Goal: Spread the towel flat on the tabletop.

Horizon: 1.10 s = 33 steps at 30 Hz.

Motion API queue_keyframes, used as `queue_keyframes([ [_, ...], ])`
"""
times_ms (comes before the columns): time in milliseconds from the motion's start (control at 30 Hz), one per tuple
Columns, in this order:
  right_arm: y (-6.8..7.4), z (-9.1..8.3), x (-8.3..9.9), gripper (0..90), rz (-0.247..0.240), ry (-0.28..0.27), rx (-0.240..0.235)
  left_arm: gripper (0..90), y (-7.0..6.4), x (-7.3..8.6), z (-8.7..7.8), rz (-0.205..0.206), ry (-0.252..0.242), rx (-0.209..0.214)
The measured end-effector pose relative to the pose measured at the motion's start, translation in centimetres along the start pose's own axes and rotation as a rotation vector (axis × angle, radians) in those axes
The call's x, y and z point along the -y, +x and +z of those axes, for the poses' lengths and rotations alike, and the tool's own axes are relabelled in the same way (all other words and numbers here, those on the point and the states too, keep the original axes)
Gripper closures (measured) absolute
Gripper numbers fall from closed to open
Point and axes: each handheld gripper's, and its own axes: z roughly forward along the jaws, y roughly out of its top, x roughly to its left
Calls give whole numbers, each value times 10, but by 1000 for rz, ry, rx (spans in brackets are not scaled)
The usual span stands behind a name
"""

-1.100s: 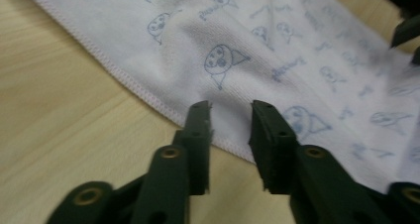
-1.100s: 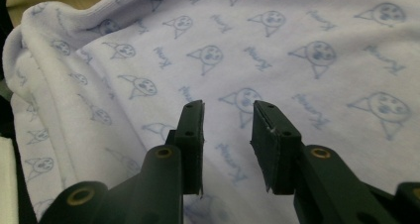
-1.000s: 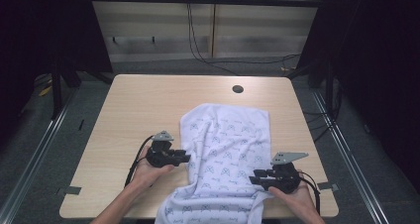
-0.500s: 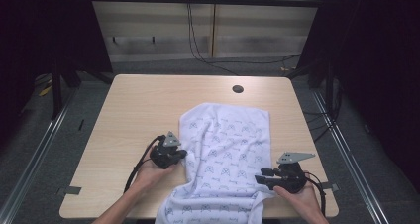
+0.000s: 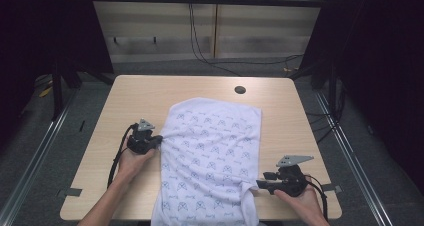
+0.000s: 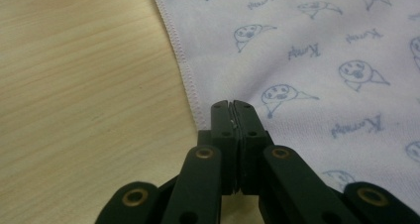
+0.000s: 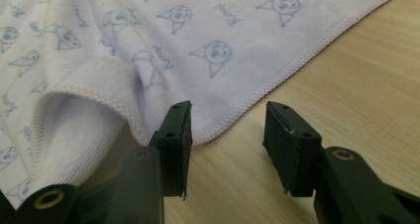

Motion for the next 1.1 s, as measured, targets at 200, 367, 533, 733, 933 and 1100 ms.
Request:
queue_keyframes([
  [200,9,-5,-14,521,-11,-92,-78,824,-6,0,-10,-62,-33,138],
  [367,17,13,-23,521,-34,-42,-118,749,-37,3,-29,24,-47,251],
  [533,14,33,-16,554,-72,54,-57,733,-50,15,-13,87,21,240],
  [733,8,25,-11,846,-68,78,-48,898,-53,20,-19,79,48,276],
  [933,24,3,13,845,-117,157,-165,900,-77,44,-44,99,89,386],
  [1100,38,-12,22,677,-147,162,-192,900,-100,68,-71,106,152,491],
])
